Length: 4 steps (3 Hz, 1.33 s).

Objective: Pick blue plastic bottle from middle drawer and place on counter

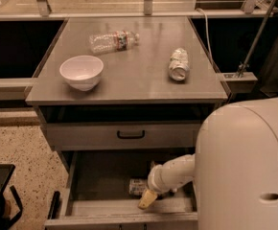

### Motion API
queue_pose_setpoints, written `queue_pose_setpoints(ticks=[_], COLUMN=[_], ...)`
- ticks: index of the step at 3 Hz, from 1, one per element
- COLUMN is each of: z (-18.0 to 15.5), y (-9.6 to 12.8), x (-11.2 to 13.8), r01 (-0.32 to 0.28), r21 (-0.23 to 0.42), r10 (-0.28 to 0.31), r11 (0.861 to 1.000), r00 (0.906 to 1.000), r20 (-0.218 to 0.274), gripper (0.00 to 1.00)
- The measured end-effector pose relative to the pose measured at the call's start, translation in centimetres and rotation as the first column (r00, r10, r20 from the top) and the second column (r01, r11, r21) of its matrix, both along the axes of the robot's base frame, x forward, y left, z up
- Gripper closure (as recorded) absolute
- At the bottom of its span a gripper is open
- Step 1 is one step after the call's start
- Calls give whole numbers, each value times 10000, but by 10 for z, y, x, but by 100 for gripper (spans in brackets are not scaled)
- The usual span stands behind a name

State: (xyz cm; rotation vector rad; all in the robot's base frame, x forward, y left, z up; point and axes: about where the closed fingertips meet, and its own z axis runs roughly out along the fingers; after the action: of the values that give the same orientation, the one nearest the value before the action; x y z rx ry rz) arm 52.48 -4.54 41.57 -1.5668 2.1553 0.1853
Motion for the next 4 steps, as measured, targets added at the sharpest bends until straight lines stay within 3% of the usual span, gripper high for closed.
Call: queue_pose_setpoints(ticks=[1, 2, 4], z=[-42, -43, -43], y=[9, 9, 9], x=[17, 19, 19], r01=[64, 73, 72], r21=[180, 186, 186], r10=[-47, -55, -54], r11=[9998, 9998, 9998], r00=[9956, 9956, 9956], r20=[-932, -934, -934], gripper=[0, 0, 42])
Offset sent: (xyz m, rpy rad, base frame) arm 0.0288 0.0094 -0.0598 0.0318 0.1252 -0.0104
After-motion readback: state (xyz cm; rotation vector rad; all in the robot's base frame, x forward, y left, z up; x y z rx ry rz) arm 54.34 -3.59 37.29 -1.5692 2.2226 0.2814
